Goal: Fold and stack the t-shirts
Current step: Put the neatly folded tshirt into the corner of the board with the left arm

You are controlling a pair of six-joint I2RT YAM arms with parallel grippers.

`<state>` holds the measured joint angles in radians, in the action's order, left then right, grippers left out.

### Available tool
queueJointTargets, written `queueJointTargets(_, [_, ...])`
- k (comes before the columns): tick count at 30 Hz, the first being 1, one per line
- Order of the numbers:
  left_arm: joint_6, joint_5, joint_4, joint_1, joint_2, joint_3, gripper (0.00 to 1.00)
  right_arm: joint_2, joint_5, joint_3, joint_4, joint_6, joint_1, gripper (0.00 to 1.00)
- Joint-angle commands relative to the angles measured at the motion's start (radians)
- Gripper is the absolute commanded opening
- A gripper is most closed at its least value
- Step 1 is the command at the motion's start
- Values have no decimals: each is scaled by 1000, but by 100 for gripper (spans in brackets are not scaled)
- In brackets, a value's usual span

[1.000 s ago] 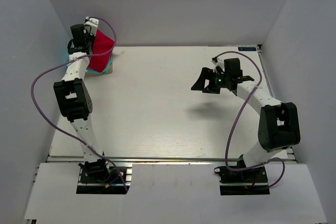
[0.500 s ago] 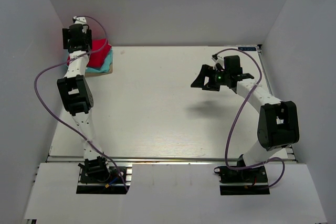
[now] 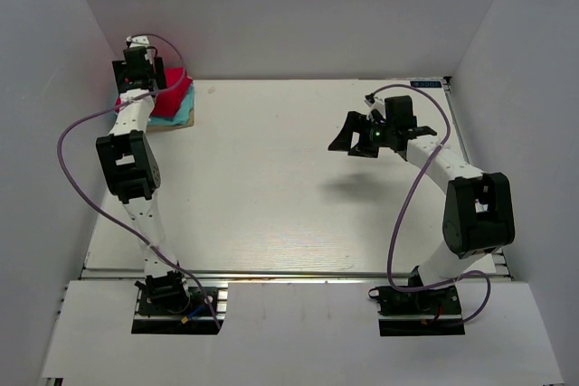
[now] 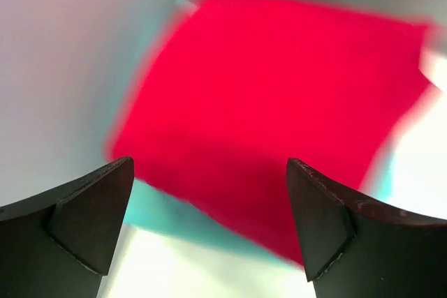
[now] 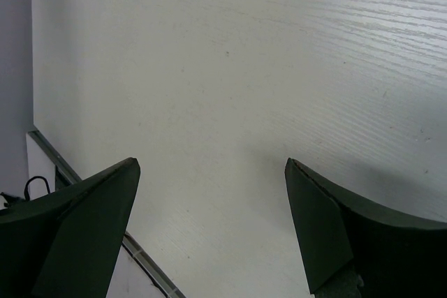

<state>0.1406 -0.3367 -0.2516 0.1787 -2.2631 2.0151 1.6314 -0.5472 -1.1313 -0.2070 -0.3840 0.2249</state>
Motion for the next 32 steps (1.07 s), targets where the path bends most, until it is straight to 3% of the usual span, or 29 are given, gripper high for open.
queueJointTargets(1, [-131, 215, -78, -18, 198, -77, 100, -47, 52, 1, 30, 8, 5, 90])
queueJointTargets(4, [-238, 190, -167, -80, 321, -162, 100, -129, 124, 77, 64, 8, 4, 90])
queueJointTargets(8, [-353, 243, -42, -227, 526, -509, 100, -222, 199, 192, 77, 13, -1, 90])
queueJointTargets(11, [-401, 277, -41, -324, 615, -648, 100, -298, 222, 255, 93, 16, 1, 90])
queueJointTargets(16, [-429, 213, -41, -608, 735, -818, 100, -445, 277, 421, 156, -1, 2, 90])
queueJointTargets(24, [-472, 96, -52, -858, 829, -938, 100, -593, 340, 539, 130, -3, -2, 90])
queueJointTargets(27, [-472, 61, -75, -884, 829, -928, 100, -620, 343, 551, 121, 7, -1, 90])
queueJointTargets(32, [-451, 139, -57, -904, 859, -946, 100, -666, 300, 616, 181, 4, 1, 90])
